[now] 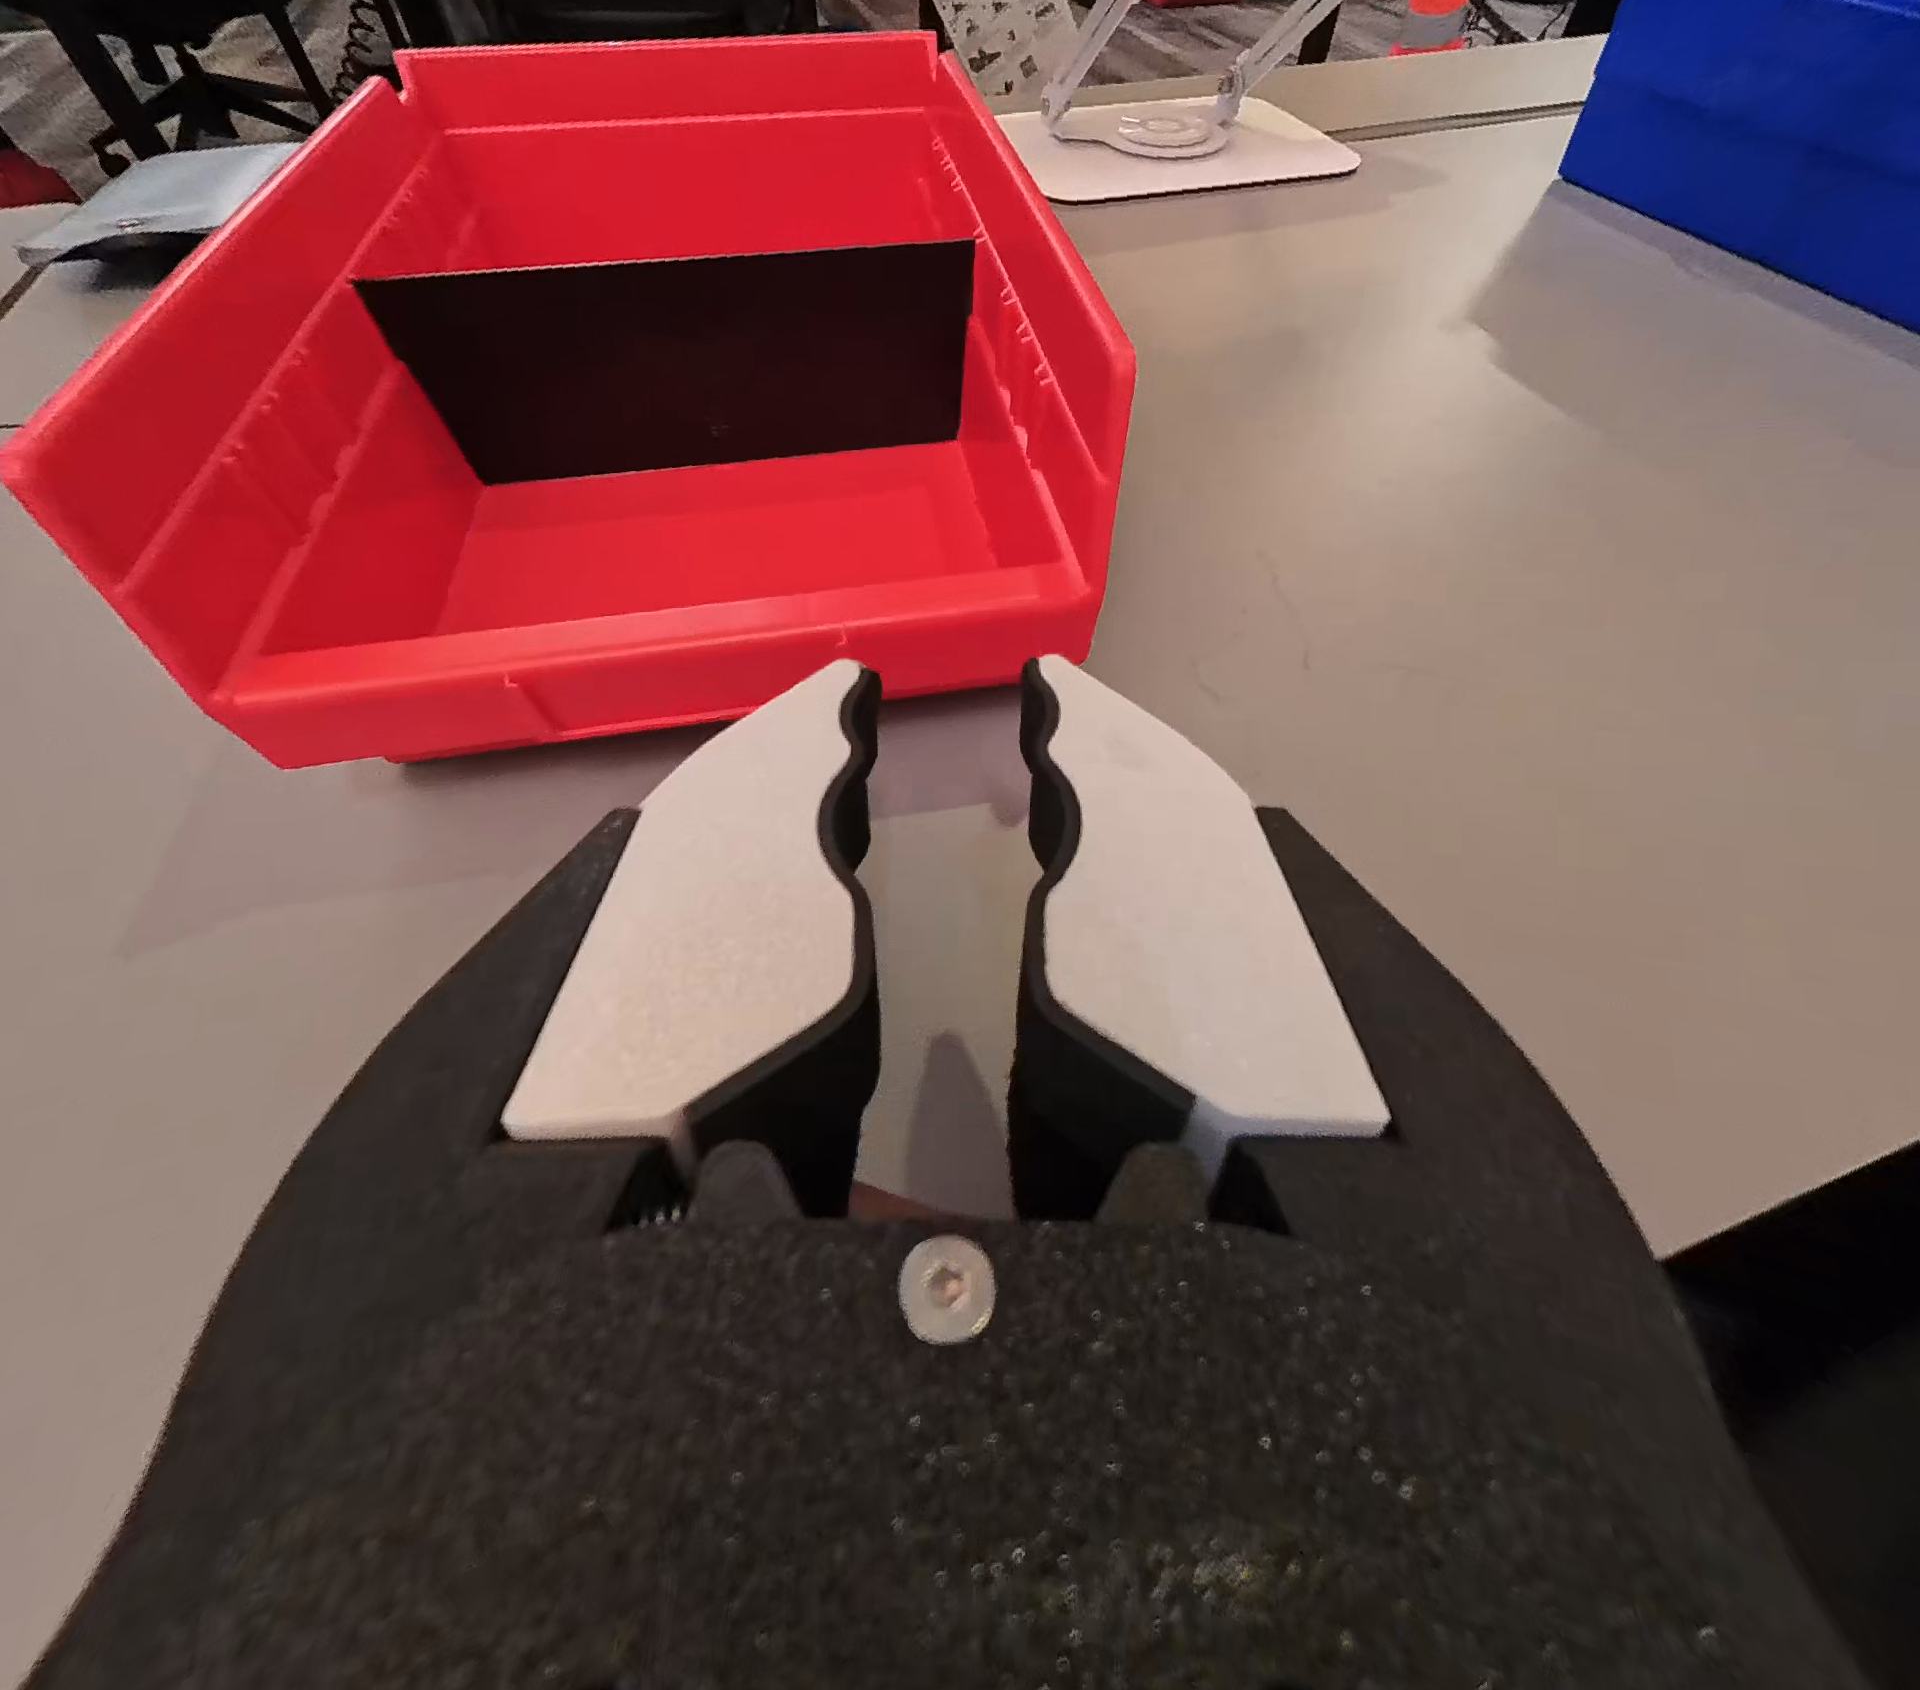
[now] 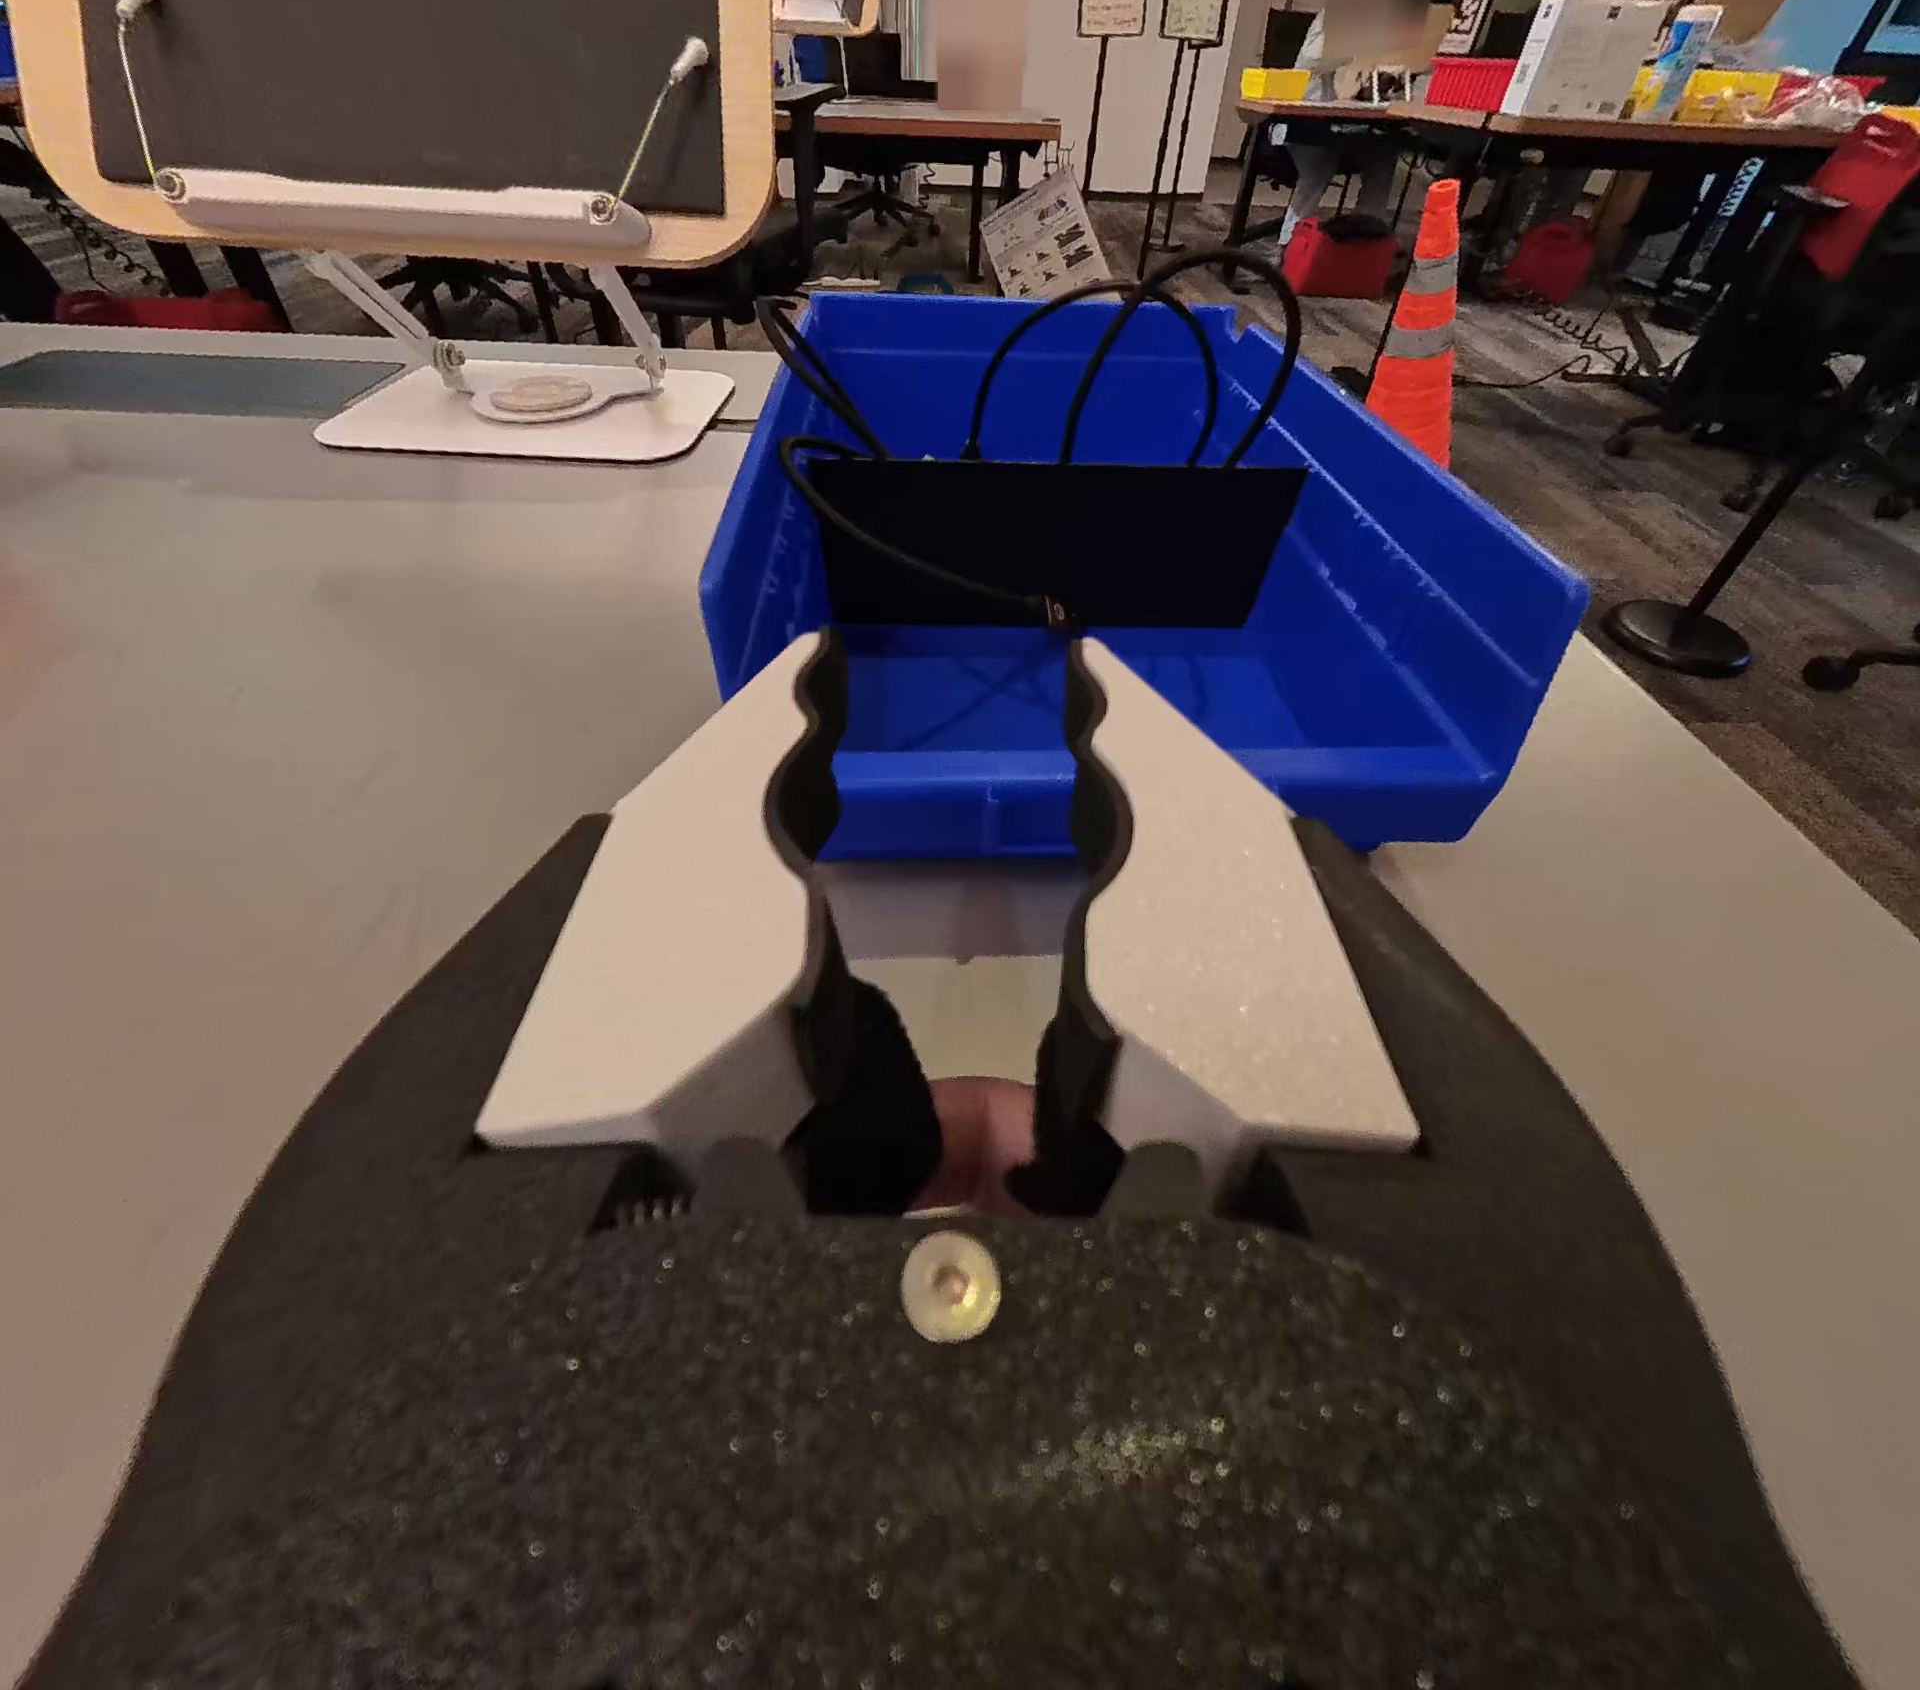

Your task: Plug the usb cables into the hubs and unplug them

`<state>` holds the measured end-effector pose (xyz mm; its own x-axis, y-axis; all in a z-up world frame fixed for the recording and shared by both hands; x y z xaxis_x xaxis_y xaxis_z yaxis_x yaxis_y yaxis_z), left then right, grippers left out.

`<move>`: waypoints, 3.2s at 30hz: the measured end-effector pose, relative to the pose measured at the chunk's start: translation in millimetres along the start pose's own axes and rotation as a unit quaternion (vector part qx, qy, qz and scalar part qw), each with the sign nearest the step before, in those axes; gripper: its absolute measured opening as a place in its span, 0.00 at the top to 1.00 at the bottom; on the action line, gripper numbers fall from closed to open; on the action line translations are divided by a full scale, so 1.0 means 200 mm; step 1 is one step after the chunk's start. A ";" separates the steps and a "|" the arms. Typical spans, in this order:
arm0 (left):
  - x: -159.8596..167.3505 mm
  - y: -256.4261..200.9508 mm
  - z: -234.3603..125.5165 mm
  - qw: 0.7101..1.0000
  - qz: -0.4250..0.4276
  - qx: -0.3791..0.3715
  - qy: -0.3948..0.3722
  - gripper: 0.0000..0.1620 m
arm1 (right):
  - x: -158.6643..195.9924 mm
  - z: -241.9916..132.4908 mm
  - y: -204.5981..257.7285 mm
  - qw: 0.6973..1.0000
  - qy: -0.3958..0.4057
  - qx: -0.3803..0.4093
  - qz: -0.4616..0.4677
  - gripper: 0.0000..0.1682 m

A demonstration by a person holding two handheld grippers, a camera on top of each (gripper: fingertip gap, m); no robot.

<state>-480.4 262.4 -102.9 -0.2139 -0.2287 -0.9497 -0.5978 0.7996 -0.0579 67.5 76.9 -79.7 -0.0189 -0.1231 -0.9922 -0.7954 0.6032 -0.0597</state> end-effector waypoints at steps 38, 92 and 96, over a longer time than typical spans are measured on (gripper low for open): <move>-0.29 -1.44 0.96 0.978 0.047 0.204 -0.013 0.69 | -0.09 -0.22 -0.05 0.993 -0.077 0.090 -0.025 0.74; -0.04 0.64 -0.11 0.976 -0.045 -0.208 0.038 0.66 | 0.03 -0.45 0.91 0.962 -0.068 -0.238 -0.114 0.75; -0.06 0.84 0.01 0.983 -0.102 -0.149 0.020 0.69 | 0.01 -0.67 1.08 0.949 -0.080 -0.297 -0.073 0.74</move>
<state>-577.1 401.2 -102.0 -0.0926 -0.3926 -0.9150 -0.8304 0.5375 -0.1466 -185.6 101.4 -79.8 0.1726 -0.0224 -0.9847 -0.9844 0.0319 -0.1733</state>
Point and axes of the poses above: each gripper's, where its closed fingertips meet, z out along the fingers, x out of its underside, y = z × x across the jaws, the point moved 4 cm from there along -z, back along the fingers, and after that the axes turned 12 degrees about x, right-handed, at the moved point
